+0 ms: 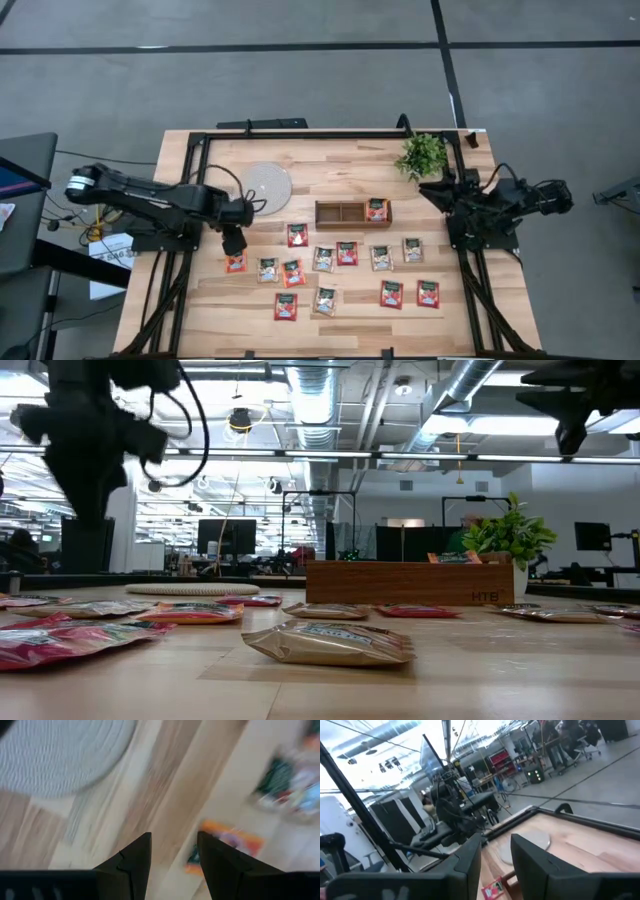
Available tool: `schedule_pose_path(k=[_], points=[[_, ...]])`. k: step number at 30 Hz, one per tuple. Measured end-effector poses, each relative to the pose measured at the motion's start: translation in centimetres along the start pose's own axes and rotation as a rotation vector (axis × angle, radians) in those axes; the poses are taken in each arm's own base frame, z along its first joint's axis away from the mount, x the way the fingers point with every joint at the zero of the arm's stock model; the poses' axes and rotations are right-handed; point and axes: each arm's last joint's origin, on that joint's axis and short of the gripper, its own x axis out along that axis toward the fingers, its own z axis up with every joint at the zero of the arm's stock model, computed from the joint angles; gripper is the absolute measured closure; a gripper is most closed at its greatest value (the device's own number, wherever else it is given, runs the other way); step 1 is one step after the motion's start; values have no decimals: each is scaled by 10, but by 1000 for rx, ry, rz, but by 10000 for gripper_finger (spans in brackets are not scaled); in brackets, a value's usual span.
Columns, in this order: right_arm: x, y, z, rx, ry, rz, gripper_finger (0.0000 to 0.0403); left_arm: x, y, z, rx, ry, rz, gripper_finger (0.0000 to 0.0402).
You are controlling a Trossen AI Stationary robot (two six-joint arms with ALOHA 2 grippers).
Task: Pick & Place Tea
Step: Put the orange tea bag into the right section of the wooden organizer
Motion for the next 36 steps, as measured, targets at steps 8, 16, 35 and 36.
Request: schedule_pose_path(k=[8, 16, 35, 36], points=[[1, -2, -7, -33, 63, -22, 305, 20, -3, 1, 11, 155, 86, 250], [1, -2, -6, -32, 62, -20, 305, 29, -14, 2, 40, 216, -15, 250], [-1, -6, -15, -81, 151, -57, 305, 30, -38, -6, 161, 134, -15, 250], [-1, -6, -15, -81, 151, -57, 305, 31, -39, -6, 165, 138, -13, 250]])
